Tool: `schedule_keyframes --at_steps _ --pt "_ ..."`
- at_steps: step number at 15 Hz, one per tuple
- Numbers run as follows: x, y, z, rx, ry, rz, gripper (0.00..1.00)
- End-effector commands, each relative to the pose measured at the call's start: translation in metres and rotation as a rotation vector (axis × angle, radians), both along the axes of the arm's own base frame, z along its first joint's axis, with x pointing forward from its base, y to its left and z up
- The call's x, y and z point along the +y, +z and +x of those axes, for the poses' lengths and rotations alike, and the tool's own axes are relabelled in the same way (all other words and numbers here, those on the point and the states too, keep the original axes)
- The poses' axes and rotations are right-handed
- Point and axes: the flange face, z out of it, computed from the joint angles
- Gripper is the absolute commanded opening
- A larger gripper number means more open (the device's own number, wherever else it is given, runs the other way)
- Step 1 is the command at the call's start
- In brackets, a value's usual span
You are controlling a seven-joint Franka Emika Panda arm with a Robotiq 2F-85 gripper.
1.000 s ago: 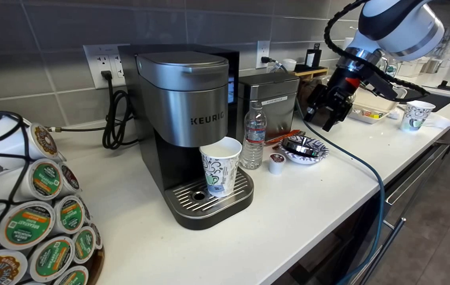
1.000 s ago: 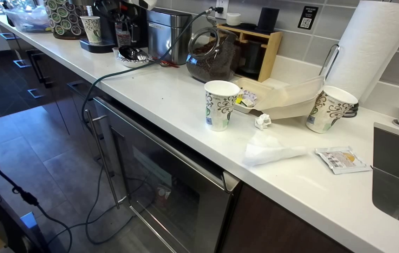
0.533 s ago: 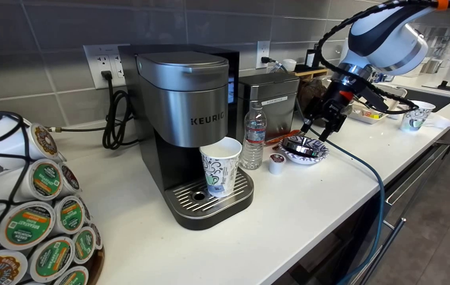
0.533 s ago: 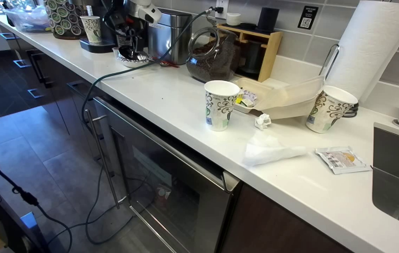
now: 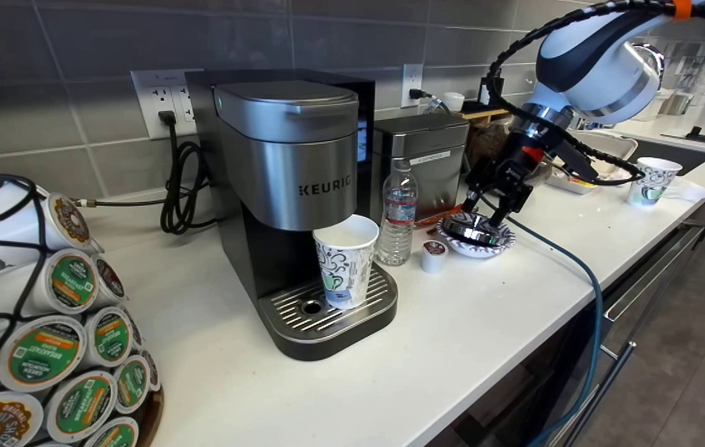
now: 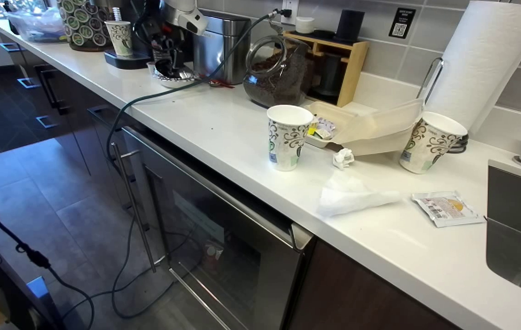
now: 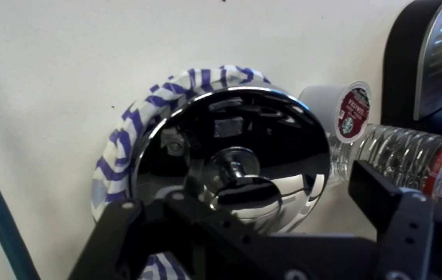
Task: Pick up the lid from the counter and put it on the bottle
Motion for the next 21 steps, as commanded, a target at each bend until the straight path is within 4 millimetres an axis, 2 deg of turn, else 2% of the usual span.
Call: schedule_keyframes --at_steps 1,8,10,12,13,18,21 --pt "0.001 0.0 0.012 -0.027 -0.033 0.022 0.94" --pt "-0.002 -0.009 0.02 -0.028 -0.059 -0.012 0.95" --pt "-0.001 -0.011 0.02 -0.022 -0.061 -0.012 0.89" --pt "-0.002 -0.012 0.021 -0.022 -0.063 -0.009 0.71" --pt "-0.002 -0.011 0.021 -0.021 -0.063 -0.013 0.59" --pt "-0.004 -0.006 0.017 -0.03 -0.038 -0.077 0.21" --pt "-0.003 -0.002 0.015 -0.039 -0.021 -0.099 0.21"
